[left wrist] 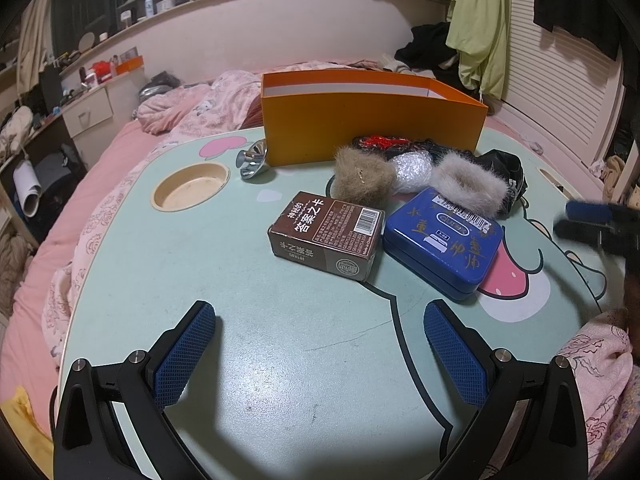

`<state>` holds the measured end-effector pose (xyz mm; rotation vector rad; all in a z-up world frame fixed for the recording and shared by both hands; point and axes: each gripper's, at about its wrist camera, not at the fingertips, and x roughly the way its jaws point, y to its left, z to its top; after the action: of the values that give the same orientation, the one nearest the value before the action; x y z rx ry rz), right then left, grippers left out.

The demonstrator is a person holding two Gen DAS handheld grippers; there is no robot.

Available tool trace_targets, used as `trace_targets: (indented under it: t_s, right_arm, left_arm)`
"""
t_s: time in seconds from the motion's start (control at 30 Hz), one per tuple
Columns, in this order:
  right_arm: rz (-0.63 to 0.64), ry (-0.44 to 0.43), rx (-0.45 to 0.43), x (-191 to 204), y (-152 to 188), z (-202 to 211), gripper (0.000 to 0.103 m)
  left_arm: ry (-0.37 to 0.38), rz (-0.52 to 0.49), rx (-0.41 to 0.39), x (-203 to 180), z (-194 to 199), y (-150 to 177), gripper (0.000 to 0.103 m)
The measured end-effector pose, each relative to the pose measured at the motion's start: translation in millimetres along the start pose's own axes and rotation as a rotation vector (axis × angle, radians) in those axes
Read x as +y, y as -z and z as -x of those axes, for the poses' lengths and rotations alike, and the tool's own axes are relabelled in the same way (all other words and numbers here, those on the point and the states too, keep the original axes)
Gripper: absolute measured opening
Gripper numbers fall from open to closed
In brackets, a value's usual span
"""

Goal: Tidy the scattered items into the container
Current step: 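Grasp the black lace-trimmed cloth with the right gripper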

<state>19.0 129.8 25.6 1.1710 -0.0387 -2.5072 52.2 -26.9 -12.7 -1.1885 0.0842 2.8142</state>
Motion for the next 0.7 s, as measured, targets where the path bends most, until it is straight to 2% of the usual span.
trace_targets:
  t_s: [0.23,0.33,0.4,0.43,0.47,0.5,0.53,0.6,0.7]
  right_arm:
    - [-0.064,0.008,-0.042,0,-45,6,0.1]
    - [-0.067,0.009,-0.028,5,-58,-9,0.1]
    - [-0.08,0.034,0.019,6,-61,-28,0.1]
    - [-0.097,0.042,0.07,3,-61,-40,0.095]
    - [-0.119,0.023,0.109,1,-57,-51,0.086]
    - [-0.127,0.001,0.115,0,-54,-54,0.068]
    - [-0.109,0.012,0.082,2,-52,-51,0.057]
    - [-0.089,0.01,0.063,3,-47,-46,0.05]
    - [-0.103,0.012,0.019,0,-39,-30,0.048]
  left_arm:
    - [0.0,0.0,0.0,0,0,0,0.103]
    - [0.0,0.001,0.0,0,0,0,0.103]
    - [0.0,0.001,0.0,0,0,0,0.103]
    - [-0.001,0.001,0.0,0,0,0,0.103]
    - [-0.001,0.0,0.0,0,0,0,0.103]
    - [-0.001,0.0,-0.001,0,0,0,0.103]
    - [0.001,0.002,0.0,0,0,-1,0.103]
    - [0.0,0.001,-0.001,0,0,-1,0.103]
    - [0.0,0.001,0.0,0,0,-1,0.103]
